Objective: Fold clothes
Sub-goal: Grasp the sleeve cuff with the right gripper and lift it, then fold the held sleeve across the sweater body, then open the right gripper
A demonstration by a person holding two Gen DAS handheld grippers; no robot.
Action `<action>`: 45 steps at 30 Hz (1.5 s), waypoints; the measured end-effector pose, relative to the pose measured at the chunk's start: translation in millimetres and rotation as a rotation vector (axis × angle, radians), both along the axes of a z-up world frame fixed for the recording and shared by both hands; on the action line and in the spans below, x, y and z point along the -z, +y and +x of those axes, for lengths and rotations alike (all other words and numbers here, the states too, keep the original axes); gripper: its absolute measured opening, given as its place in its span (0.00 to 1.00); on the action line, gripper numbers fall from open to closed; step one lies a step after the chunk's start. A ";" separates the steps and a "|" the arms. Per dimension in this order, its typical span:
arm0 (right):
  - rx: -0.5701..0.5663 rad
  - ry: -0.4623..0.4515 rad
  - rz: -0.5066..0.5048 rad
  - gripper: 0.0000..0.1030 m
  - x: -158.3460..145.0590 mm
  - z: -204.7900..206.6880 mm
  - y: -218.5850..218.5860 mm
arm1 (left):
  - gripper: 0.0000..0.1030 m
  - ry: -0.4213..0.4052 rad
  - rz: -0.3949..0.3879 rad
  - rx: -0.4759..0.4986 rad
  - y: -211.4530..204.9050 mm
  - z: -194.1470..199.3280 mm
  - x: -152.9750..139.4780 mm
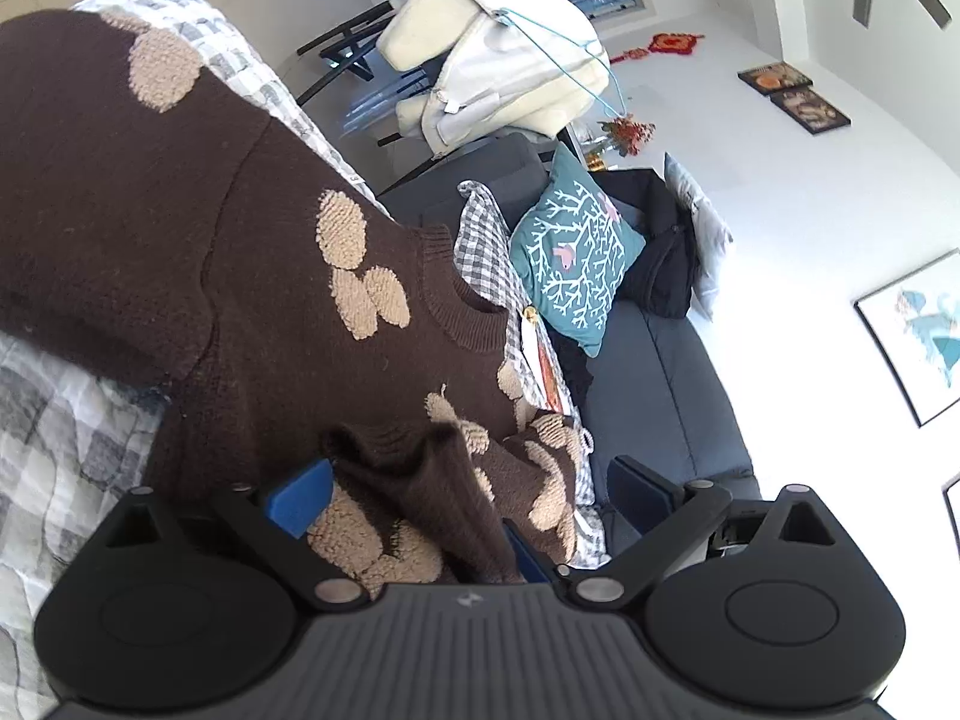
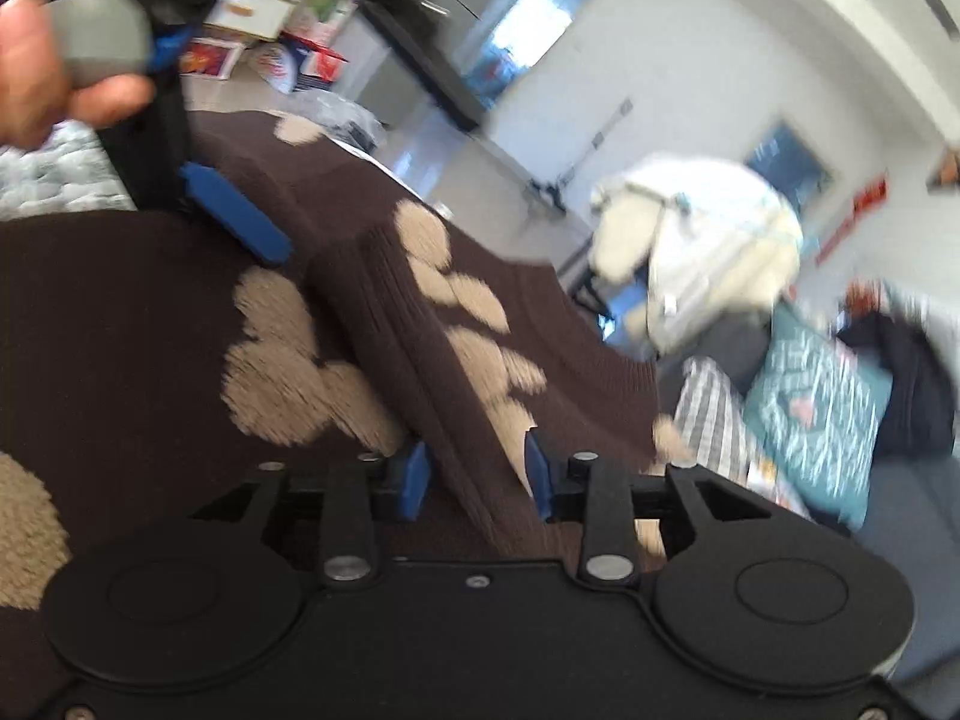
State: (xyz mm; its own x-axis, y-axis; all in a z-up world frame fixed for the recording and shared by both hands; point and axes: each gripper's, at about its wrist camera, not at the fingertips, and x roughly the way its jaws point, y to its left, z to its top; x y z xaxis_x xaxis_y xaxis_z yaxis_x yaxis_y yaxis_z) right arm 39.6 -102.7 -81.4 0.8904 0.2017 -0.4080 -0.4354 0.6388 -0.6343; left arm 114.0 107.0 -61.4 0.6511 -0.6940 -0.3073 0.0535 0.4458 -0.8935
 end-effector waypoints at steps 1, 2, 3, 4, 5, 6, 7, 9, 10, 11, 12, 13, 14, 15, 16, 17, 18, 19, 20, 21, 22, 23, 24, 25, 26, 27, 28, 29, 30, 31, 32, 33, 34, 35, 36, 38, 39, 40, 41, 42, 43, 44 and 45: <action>-0.023 -0.020 -0.026 0.37 2.7 -1.5 5.4 | 0.95 0.008 -0.005 -0.002 1.0 0.5 -0.5; -0.035 -0.024 -0.034 0.30 3.8 -1.0 7.4 | 0.95 0.009 -0.005 -0.002 1.5 0.3 -0.7; -0.055 -0.021 -0.038 0.21 3.7 -2.6 9.3 | 0.95 0.020 -0.001 -0.001 1.5 0.3 -2.0; -0.064 -0.023 -0.019 0.12 0.4 -5.1 8.9 | 0.95 0.032 0.003 -0.004 1.8 -0.5 -3.0; -0.063 -0.031 -0.004 0.12 -1.3 -6.5 8.5 | 0.95 0.044 0.008 -0.007 2.0 -1.3 -4.0; -0.063 -0.057 0.023 0.12 -7.3 -9.7 7.6 | 0.95 0.086 0.007 -0.026 3.2 -4.4 -5.4; -0.070 -0.081 0.045 0.12 -13.0 -13.5 6.3 | 0.95 0.093 0.005 -0.029 3.7 -5.4 -5.9; -0.101 -0.084 0.065 0.12 -17.4 -16.6 5.8 | 0.95 0.112 -0.038 -0.037 4.8 -14.2 -9.3; -0.128 -0.078 0.076 0.12 -19.8 -20.0 5.0 | 0.95 0.109 -0.052 -0.034 5.0 -15.8 -9.4; -0.146 -0.068 0.082 0.12 -19.7 -23.0 6.0 | 0.94 0.085 -0.098 -0.008 3.2 -18.4 -11.6; -0.164 -0.057 0.086 0.12 -19.3 -25.9 7.3 | 0.86 0.075 -0.117 0.008 1.0 -18.7 -11.5; -0.177 -0.039 0.098 0.12 -18.8 -28.5 8.9 | 0.80 0.067 -0.136 0.023 -1.6 -17.9 -11.1; -0.177 -0.031 0.104 0.12 -19.2 -29.1 9.8 | 0.63 0.060 -0.154 0.037 -4.2 -17.1 -10.8; -0.162 -0.024 0.113 0.13 -19.6 -28.0 10.2 | 0.47 0.062 -0.138 0.027 -6.9 -16.9 -10.4; -0.140 -0.022 0.122 0.15 -20.8 -25.9 8.5 | 0.37 0.065 -0.121 0.016 -9.6 -16.8 -9.9; -0.109 -0.019 0.131 0.24 -21.5 -21.6 5.4 | 0.16 0.064 -0.094 -0.012 -10.7 -17.6 -9.1; -0.098 -0.018 0.133 0.31 -21.9 -19.8 4.4 | 0.11 0.063 -0.067 -0.040 -11.7 -18.3 -8.2; -0.032 -0.030 0.131 0.45 -21.6 -12.1 -2.3 | 0.10 0.062 -0.040 -0.069 -12.7 -19.1 -7.4; 0.000 -0.037 0.130 0.53 -21.3 -8.0 -6.1 | 0.10 0.044 -0.020 -0.101 -12.0 -21.7 -11.2; 0.054 -0.037 0.127 0.54 -21.1 0.8 -15.5 | 0.09 0.024 -0.001 -0.117 -11.7 -23.5 -15.7; 0.112 -0.035 0.124 0.55 -20.8 10.4 -25.9 | 0.09 -0.022 0.025 -0.148 -10.9 -27.3 -24.8; 0.147 -0.026 0.125 0.55 -20.7 17.5 -33.4 | 0.09 -0.054 0.041 -0.165 -9.6 -29.8 -31.8; 0.202 -0.006 0.138 0.55 -20.6 29.1 -47.9 | 0.09 -0.085 0.056 -0.183 -8.3 -32.3 -38.7; 0.255 0.016 0.169 0.55 -21.3 39.6 -64.2 | 0.09 -0.113 0.077 -0.213 -5.9 -37.1 -45.7; 0.308 0.038 0.202 0.55 -22.2 49.9 -80.7 | 0.09 -0.142 0.097 -0.243 -3.3 -42.1 -52.8; 0.345 0.057 0.236 0.55 -23.4 57.5 -93.1 | 0.09 -0.171 0.118 -0.274 -0.8 -47.1 -59.8; 0.380 0.074 0.274 0.55 -26.0 64.7 -104.6 | 0.09 -0.185 0.138 -0.299 1.5 -51.6 -64.0; 0.415 0.091 0.313 0.55 -28.9 71.9 -116.0 | 0.09 -0.200 0.158 -0.324 3.7 -56.1 -68.2; 0.462 0.111 0.370 0.55 -31.2 81.0 -131.6 | 0.09 -0.209 0.202 -0.357 5.8 -61.2 -73.4; 0.497 0.128 0.418 0.55 -32.3 87.0 -144.7 | 0.09 -0.205 0.240 -0.373 6.6 -63.5 -75.5; 0.516 0.136 0.441 0.55 -31.5 85.6 -153.9 | 0.09 -0.201 0.278 -0.387 7.4 -65.8 -77.5; 0.550 0.144 0.465 0.55 -30.6 90.4 -164.5 | 0.09 -0.187 0.296 -0.385 7.1 -65.6 -77.3; 0.577 0.143 0.475 0.56 -30.2 94.8 -172.1 | 0.09 -0.169 0.312 -0.382 6.7 -65.3 -76.2; 0.593 0.141 0.478 0.56 -31.1 92.4 -179.3 | 0.08 -0.136 0.324 -0.370 6.0 -64.4 -71.6; 0.618 0.139 0.492 0.56 -32.0 89.5 -188.7 | 0.08 -0.102 0.336 -0.358 5.3 -63.6 -66.9; 0.652 0.143 0.519 0.56 -32.0 84.4 -204.8 | 0.08 -0.065 0.344 -0.329 2.0 -63.0 -61.0; 0.653 0.159 0.529 0.56 -30.0 79.8 -211.9 | 0.08 -0.051 0.351 -0.296 -2.6 -63.1 -57.1; 0.652 0.176 0.538 0.57 -27.8 74.9 -219.1 | 0.08 -0.045 0.361 -0.282 -5.6 -63.8 -54.9; 0.650 0.183 0.537 0.58 -26.8 73.9 -217.5 | 0.08 -0.037 0.396 -0.258 -13.7 -66.3 -52.5; 0.640 0.210 0.524 0.58 -21.8 75.2 -221.1 | 0.08 -0.035 0.452 -0.227 -24.1 -73.0 -49.2; 0.635 0.223 0.519 0.60 -17.6 76.5 -223.3 | 0.08 -0.032 0.493 -0.208 -31.7 -78.5 -44.6; 0.631 0.233 0.515 0.63 -13.8 77.8 -225.2 | 0.08 -0.028 0.534 -0.188 -39.2 -84.0 -39.8; 0.627 0.243 0.512 0.64 -9.9 79.1 -227.0 | 0.08 -0.025 0.575 -0.169 -46.7 -89.5 -35.1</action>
State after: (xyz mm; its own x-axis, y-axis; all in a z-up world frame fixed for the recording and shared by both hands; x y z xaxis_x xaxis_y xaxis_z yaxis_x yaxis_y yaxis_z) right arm 118.7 -329.7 -71.4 0.7983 -0.0881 -0.5958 0.0084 0.9908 -0.1353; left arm 24.5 60.2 -26.3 0.7495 -0.3075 -0.5863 -0.0425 0.8614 -0.5061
